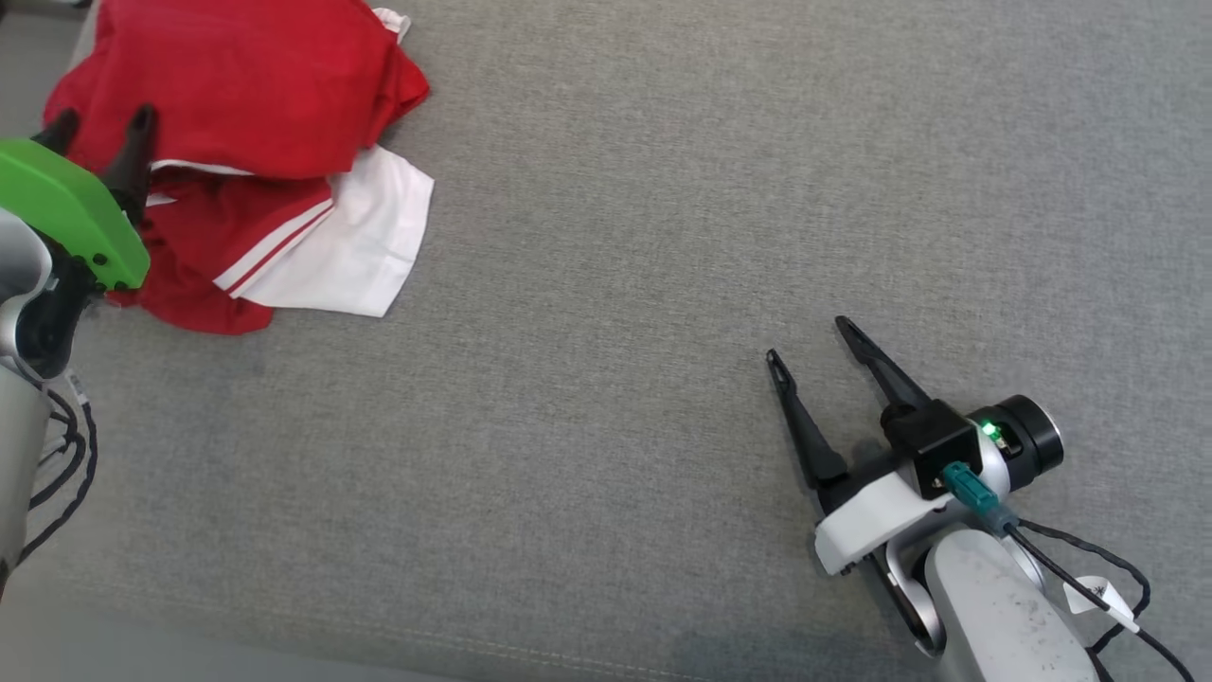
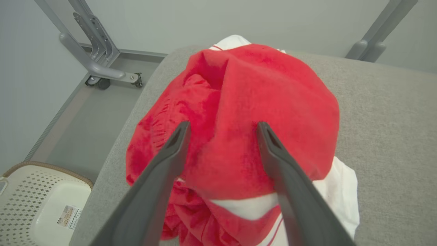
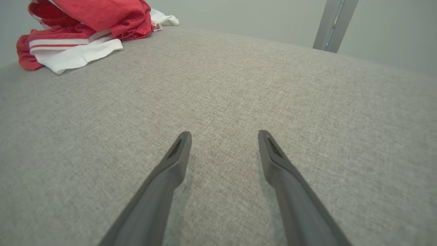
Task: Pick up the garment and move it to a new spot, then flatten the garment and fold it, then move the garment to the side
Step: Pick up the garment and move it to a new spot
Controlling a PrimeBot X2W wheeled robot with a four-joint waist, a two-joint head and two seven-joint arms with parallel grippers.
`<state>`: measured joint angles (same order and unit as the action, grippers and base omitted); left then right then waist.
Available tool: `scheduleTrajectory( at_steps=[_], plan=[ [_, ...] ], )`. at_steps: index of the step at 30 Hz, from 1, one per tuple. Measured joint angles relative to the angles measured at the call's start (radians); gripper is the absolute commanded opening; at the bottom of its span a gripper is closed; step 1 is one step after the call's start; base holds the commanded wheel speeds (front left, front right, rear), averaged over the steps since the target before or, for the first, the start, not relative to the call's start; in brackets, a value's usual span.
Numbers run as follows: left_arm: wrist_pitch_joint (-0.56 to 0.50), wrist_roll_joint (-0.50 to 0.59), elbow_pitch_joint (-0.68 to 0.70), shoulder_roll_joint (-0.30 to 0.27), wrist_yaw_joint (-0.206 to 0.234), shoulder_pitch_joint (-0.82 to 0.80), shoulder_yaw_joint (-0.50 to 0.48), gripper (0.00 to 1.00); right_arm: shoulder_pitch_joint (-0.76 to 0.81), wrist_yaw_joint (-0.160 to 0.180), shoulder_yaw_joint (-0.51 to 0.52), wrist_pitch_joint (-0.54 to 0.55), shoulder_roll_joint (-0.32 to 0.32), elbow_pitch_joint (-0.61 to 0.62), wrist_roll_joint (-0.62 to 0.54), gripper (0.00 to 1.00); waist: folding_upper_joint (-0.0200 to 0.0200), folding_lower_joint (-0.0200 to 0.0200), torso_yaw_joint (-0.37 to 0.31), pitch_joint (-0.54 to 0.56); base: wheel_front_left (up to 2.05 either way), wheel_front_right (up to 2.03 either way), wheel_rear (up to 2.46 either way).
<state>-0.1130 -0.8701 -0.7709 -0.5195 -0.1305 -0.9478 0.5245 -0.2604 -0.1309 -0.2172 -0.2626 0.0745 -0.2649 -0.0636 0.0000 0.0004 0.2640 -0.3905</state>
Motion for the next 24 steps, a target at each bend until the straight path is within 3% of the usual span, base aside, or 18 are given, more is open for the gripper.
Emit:
scheduleTrajectory(
  at_steps=[9,10,11,13,24],
  plan=[
    [0.025,-0.062,-0.172,-0.007,0.0,-0.038,0.068,1.0,0.009,0.0,-0.044,0.0,-0.003,0.014,0.001,1.0,0.0,-0.0001,-0.096,-0.032,0.0,0.0,0.0],
    [0.035,-0.064,-0.185,-0.007,0.0,-0.04,0.073,0.85,0.012,0.0,-0.044,0.0,-0.002,0.017,0.001,1.0,0.0,-0.0001,-0.104,-0.034,0.0,0.0,0.0],
    [0.037,-0.067,-0.196,-0.007,0.0,-0.043,0.084,0.46,0.015,0.0,-0.043,0.0,-0.001,0.02,0.001,1.0,0.0,-0.0002,-0.11,-0.035,0.0,0.0,0.0],
    [0.069,-0.069,-0.217,-0.006,0.0,-0.047,0.094,0.0,0.023,0.0,-0.04,0.0,0.001,0.024,0.001,1.0,0.0,-0.0002,-0.121,-0.038,0.0,0.0,0.0],
    [0.161,-0.154,-0.215,-0.004,0.0,-0.083,0.135,0.0,0.047,0.0,-0.019,0.0,0.0,0.022,0.004,1.0,0.0,-0.0004,-0.105,-0.001,0.0,0.0,0.0]
  ],
)
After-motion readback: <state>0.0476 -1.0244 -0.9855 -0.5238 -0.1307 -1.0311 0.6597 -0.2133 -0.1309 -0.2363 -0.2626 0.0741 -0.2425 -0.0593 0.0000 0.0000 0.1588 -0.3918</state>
